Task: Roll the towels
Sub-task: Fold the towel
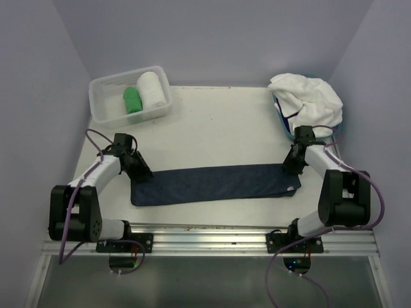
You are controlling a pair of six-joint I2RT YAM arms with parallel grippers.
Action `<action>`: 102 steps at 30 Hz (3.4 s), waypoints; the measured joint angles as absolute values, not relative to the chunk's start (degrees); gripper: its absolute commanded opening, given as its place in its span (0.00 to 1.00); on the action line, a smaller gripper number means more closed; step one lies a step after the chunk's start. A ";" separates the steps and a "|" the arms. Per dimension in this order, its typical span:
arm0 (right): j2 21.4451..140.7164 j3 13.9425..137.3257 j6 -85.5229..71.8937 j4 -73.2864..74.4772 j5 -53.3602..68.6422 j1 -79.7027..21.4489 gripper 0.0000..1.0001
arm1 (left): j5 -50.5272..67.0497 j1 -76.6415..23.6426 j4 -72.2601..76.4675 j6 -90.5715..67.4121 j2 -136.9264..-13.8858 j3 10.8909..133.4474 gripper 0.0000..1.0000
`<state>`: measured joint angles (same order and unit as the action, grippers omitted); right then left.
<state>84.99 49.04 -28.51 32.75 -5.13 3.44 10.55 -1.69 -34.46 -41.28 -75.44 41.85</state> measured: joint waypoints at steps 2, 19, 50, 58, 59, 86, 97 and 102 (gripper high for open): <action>86.56 48.84 -28.67 32.03 -5.04 3.44 0.26 | 10.63 -1.69 -33.08 -41.34 -79.40 41.82 0.36; 85.41 43.79 -34.63 23.81 -6.15 -8.69 0.30 | 9.34 9.61 -32.01 -41.15 -87.31 45.52 0.37; 68.14 37.50 -38.81 37.01 -10.02 -13.63 0.40 | 1.45 11.27 -38.81 -36.32 -73.87 47.68 0.44; 73.58 43.40 -32.29 36.49 -8.97 -2.59 0.56 | 1.52 11.27 -38.85 -35.92 -74.22 47.68 0.44; 74.98 43.66 -31.46 36.45 -8.25 -2.57 0.57 | 1.54 11.27 -38.85 -35.86 -74.41 47.68 0.44; 78.48 41.63 -30.55 30.65 -7.20 -0.30 0.00 | 7.03 9.69 -35.66 -36.25 -76.97 42.72 0.43; 62.67 47.16 -30.46 39.44 -13.34 7.27 0.00 | 9.69 -10.00 -28.99 -43.55 -83.05 40.95 0.43; 60.55 53.52 -30.37 40.42 -13.34 7.11 0.00 | 10.46 -15.55 -27.35 -45.76 -87.72 44.84 0.43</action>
<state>60.55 53.52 -30.37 40.42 -13.34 7.11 10.46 -15.55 -27.35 -45.76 -87.72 44.84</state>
